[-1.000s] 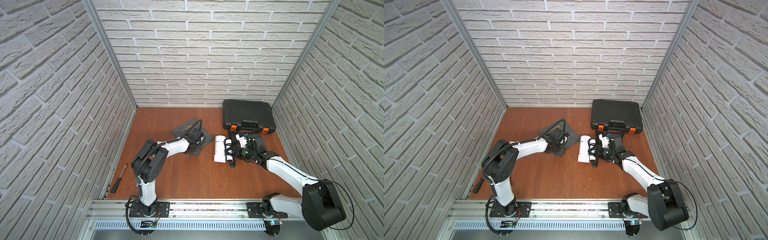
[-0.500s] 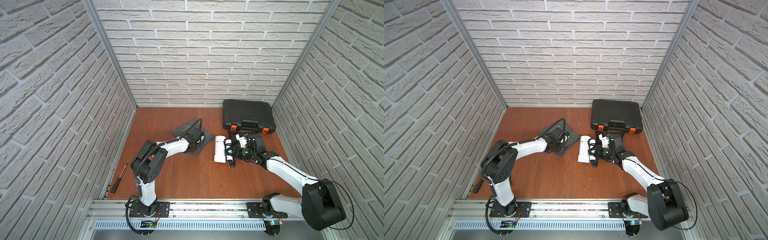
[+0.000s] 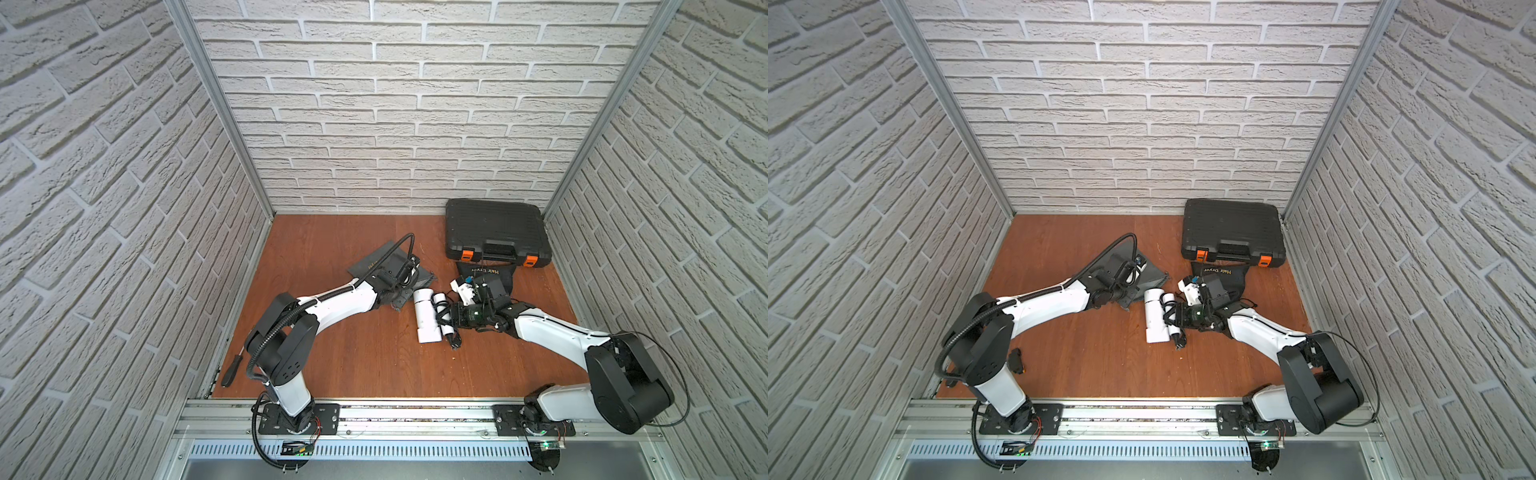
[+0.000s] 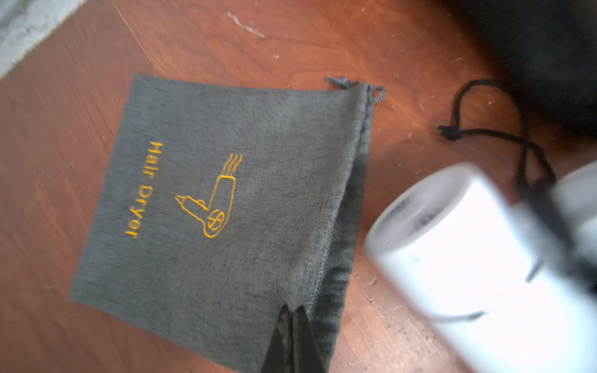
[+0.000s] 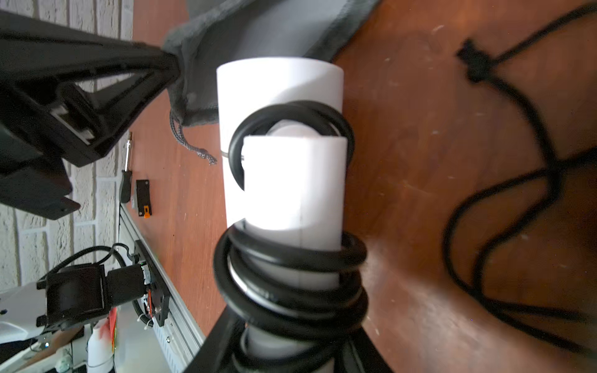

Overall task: Pack away hair dryers
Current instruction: Open the drawstring bag at the center of the board, then place the hair dryer in the drawstring bag.

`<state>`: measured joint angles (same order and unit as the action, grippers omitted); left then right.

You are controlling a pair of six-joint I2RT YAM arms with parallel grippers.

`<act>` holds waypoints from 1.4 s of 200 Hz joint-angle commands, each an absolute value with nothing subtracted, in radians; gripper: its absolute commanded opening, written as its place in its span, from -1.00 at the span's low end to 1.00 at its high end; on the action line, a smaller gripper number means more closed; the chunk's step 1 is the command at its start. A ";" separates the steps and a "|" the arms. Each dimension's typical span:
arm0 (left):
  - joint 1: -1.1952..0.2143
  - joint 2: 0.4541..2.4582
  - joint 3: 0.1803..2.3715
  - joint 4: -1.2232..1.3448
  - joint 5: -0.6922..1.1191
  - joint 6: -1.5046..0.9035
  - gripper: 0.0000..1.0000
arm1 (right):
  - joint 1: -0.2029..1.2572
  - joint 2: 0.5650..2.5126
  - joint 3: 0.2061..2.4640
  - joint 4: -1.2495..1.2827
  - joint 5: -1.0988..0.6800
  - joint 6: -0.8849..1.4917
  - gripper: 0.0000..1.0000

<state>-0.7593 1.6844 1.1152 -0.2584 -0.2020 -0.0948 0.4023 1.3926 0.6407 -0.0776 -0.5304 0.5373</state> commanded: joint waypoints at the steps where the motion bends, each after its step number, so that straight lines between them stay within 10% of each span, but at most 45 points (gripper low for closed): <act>1: -0.776 1.639 1.073 -0.179 -0.264 -0.050 -1.00 | 0.442 1.423 0.687 0.032 -0.523 0.524 -0.95; 280: -0.894 1.370 0.740 0.272 -0.259 -0.088 -1.00 | 0.426 1.595 0.716 0.379 -0.626 0.778 -0.94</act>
<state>-0.8848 1.4132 0.7799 0.1871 -0.2806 -0.0776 0.4507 1.6054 0.7330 0.1864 -0.5480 0.6979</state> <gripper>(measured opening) 0.048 0.400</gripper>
